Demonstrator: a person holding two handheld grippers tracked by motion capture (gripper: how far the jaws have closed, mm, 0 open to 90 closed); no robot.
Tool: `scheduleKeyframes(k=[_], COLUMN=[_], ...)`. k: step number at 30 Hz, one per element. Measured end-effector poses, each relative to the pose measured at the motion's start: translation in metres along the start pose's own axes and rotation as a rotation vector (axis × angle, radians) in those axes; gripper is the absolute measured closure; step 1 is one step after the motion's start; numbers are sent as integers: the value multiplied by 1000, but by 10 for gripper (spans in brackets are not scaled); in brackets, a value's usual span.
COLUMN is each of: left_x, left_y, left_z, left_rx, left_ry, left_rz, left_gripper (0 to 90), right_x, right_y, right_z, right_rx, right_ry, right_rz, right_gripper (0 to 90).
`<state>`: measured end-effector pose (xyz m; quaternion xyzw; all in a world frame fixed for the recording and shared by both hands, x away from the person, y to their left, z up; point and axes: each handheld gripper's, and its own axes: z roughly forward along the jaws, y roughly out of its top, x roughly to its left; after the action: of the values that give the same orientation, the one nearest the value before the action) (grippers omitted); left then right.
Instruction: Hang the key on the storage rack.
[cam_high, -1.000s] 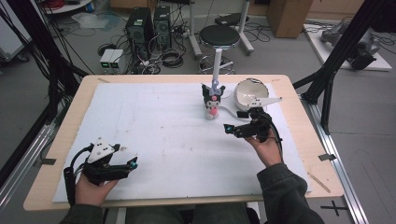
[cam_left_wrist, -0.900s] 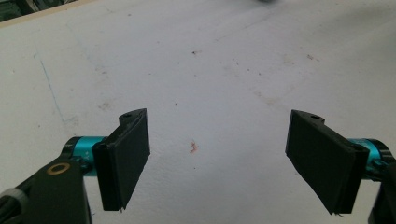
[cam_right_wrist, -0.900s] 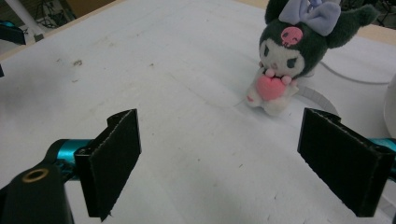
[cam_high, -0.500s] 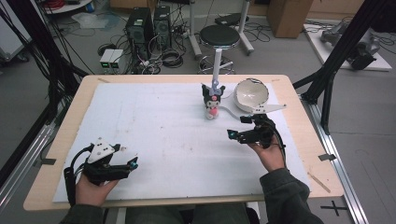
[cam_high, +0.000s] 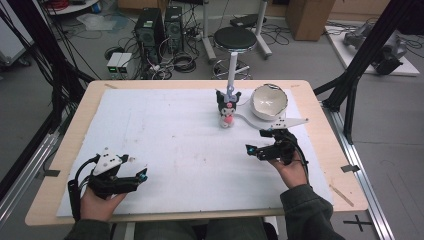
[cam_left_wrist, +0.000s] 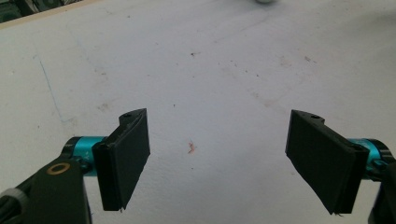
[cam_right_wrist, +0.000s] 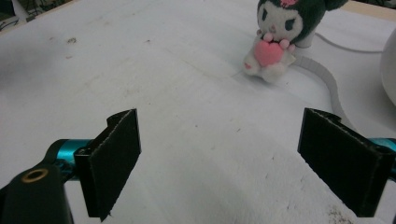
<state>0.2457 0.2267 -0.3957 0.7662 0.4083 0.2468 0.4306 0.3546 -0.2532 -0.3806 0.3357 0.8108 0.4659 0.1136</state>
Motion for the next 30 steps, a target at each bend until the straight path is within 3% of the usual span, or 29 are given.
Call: scheduleKeyframes(k=[14,30], left_x=[0,-1], left_y=[-1,-2], left_z=[-1,-1], left_rx=[1,5], left_ry=[0,-4], left_rz=[-2,3], left_gripper=[221,220], right_x=[2,1], right_y=[-19,-36], right_z=[-7,-21], right_rx=[15,-4], right_ry=[-14,-34], right_rz=[3,20], right_gripper=[119,119])
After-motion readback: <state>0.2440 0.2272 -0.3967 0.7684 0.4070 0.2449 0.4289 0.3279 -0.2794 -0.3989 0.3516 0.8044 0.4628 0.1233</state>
